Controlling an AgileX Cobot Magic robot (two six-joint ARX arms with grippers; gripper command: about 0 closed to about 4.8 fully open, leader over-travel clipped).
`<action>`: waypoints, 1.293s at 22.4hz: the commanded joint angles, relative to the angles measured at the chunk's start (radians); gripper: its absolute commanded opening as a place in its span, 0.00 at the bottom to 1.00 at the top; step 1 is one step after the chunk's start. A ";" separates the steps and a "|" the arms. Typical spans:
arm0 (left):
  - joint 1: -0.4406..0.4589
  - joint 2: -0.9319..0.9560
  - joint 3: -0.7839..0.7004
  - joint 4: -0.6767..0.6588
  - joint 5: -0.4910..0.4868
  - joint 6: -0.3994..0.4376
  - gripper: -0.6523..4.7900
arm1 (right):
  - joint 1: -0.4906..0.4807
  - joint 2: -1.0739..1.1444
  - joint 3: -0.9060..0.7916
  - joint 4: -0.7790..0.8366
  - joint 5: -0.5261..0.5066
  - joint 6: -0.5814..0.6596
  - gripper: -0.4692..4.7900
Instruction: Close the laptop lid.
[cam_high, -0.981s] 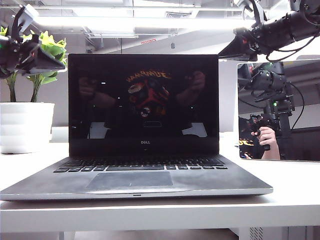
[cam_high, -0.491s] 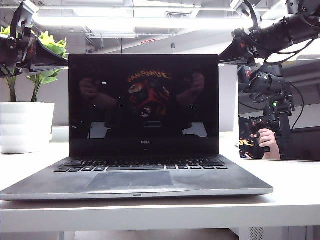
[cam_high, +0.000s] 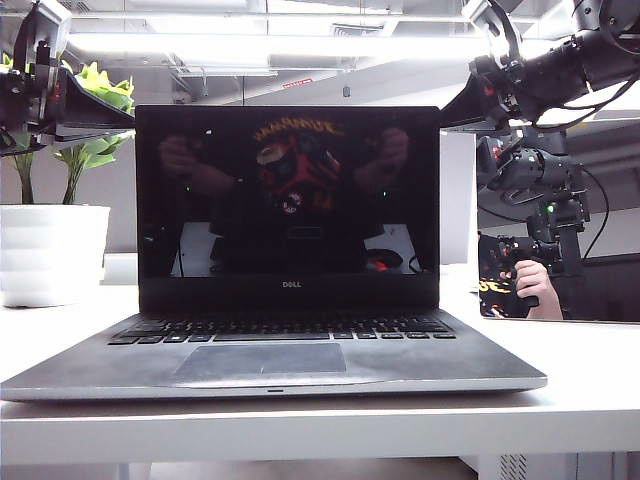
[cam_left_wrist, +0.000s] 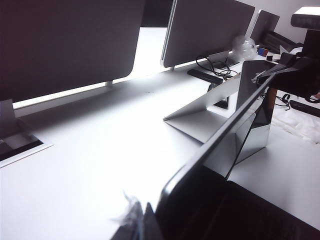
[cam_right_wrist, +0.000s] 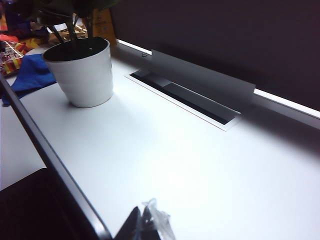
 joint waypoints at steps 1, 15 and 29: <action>-0.006 -0.004 0.004 0.010 0.087 -0.032 0.11 | 0.004 -0.005 0.003 -0.006 -0.060 -0.002 0.09; -0.006 -0.005 0.004 0.047 0.296 -0.232 0.11 | 0.004 -0.006 0.003 -0.077 -0.226 0.029 0.09; -0.007 -0.005 0.003 0.031 0.460 -0.457 0.11 | 0.010 -0.006 0.003 -0.280 -0.336 0.028 0.09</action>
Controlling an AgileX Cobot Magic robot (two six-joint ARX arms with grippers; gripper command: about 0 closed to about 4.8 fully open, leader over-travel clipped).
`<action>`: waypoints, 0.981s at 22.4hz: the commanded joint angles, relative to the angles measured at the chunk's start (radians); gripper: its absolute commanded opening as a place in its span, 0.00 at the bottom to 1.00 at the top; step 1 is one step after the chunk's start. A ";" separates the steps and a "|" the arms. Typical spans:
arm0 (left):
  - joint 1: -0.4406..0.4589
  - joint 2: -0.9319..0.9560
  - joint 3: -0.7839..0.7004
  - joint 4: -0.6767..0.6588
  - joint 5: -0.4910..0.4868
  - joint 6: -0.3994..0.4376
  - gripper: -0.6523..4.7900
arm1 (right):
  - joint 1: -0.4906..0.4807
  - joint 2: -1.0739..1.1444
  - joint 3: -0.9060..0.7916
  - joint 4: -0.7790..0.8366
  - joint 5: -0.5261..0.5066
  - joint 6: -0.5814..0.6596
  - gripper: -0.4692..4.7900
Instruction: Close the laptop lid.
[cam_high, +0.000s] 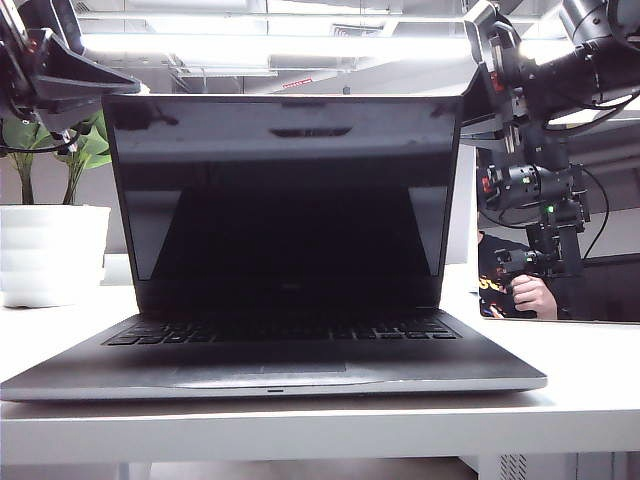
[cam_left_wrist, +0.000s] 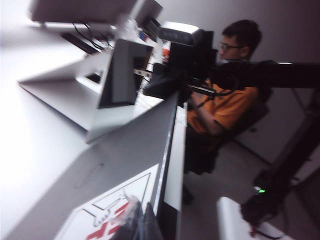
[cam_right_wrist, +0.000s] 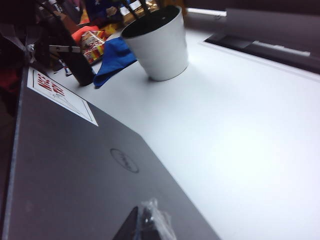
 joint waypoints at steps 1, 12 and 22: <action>-0.002 -0.003 0.000 -0.003 0.035 -0.088 0.11 | 0.014 -0.006 0.002 -0.047 -0.089 0.003 0.09; -0.004 -0.002 -0.001 -0.011 0.005 -0.195 0.11 | 0.022 -0.006 0.002 -0.140 -0.142 0.002 0.09; -0.223 -0.002 -0.001 -0.033 -0.046 -0.247 0.11 | 0.096 -0.006 0.002 -0.164 -0.070 0.047 0.09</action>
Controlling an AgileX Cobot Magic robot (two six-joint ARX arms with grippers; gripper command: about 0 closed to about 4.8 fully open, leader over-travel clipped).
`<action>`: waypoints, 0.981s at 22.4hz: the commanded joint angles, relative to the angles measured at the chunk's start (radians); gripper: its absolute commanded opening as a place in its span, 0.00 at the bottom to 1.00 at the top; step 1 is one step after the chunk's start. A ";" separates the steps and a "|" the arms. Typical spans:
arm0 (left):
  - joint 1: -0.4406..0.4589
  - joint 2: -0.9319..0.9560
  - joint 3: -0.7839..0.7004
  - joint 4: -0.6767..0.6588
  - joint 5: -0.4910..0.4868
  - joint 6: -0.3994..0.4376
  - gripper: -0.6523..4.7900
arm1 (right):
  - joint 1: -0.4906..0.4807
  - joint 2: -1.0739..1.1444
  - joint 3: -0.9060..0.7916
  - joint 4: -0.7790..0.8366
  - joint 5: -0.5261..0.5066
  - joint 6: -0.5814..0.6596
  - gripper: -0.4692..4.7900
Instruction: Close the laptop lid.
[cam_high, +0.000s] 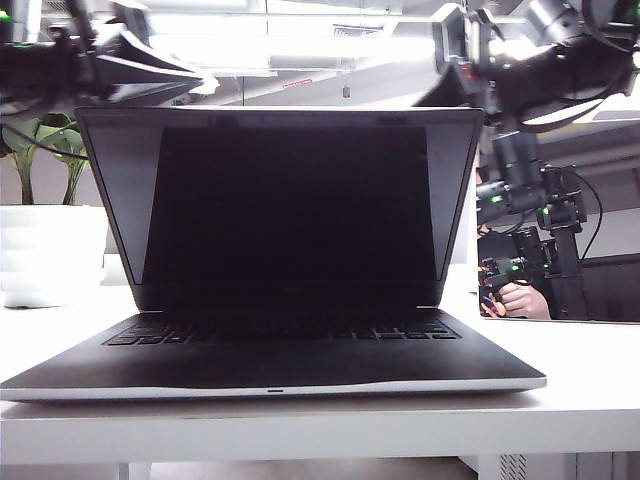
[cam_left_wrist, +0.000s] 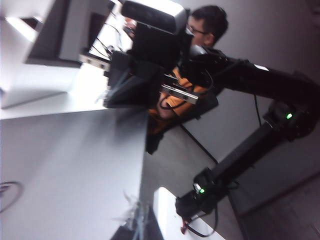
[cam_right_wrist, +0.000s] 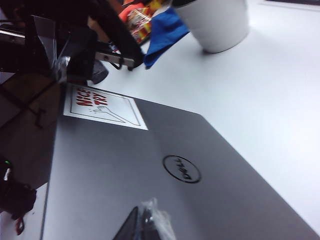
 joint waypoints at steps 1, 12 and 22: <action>-0.019 -0.002 0.000 -0.033 0.008 0.003 0.11 | 0.003 -0.004 0.000 -0.055 -0.008 0.002 0.09; -0.018 -0.002 0.000 -0.390 0.031 0.204 0.11 | 0.016 -0.003 -0.001 -0.167 0.009 -0.003 0.09; -0.019 -0.002 0.000 -1.070 -0.200 0.835 0.11 | 0.027 -0.003 -0.002 -0.331 0.033 -0.113 0.09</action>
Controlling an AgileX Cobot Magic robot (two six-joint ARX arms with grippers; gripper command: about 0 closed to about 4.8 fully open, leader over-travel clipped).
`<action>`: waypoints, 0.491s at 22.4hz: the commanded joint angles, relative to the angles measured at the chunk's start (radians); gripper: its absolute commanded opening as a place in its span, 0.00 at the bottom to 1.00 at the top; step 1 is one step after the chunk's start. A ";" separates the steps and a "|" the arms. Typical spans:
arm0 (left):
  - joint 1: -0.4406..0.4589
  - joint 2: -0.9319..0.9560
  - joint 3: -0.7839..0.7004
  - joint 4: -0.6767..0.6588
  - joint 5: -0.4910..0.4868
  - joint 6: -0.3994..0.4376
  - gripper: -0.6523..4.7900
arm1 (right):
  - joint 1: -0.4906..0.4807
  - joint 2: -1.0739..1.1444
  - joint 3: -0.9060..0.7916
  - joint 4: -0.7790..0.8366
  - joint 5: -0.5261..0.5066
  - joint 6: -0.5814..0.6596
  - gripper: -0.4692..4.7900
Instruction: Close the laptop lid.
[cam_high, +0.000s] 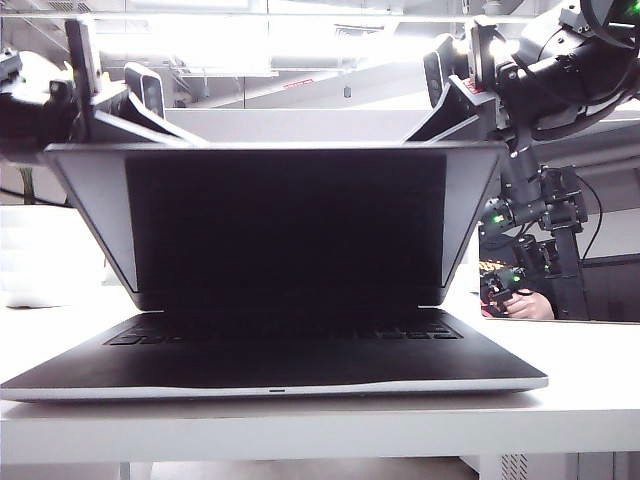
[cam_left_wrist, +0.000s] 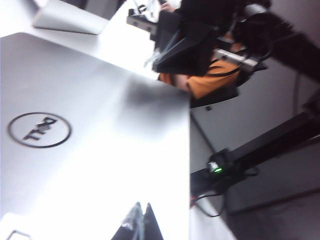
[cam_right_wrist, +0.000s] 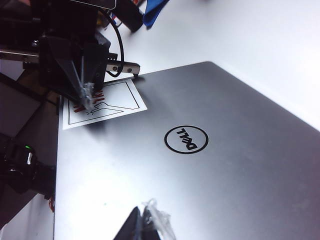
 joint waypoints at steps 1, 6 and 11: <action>-0.001 -0.002 -0.002 -0.287 -0.135 0.246 0.11 | 0.014 -0.003 0.000 -0.112 0.048 -0.096 0.09; -0.001 -0.002 -0.002 -0.399 -0.193 0.351 0.11 | 0.049 -0.002 -0.002 -0.248 0.146 -0.170 0.09; -0.001 -0.002 -0.002 -0.403 -0.208 0.354 0.11 | 0.066 -0.002 -0.003 -0.342 0.222 -0.218 0.09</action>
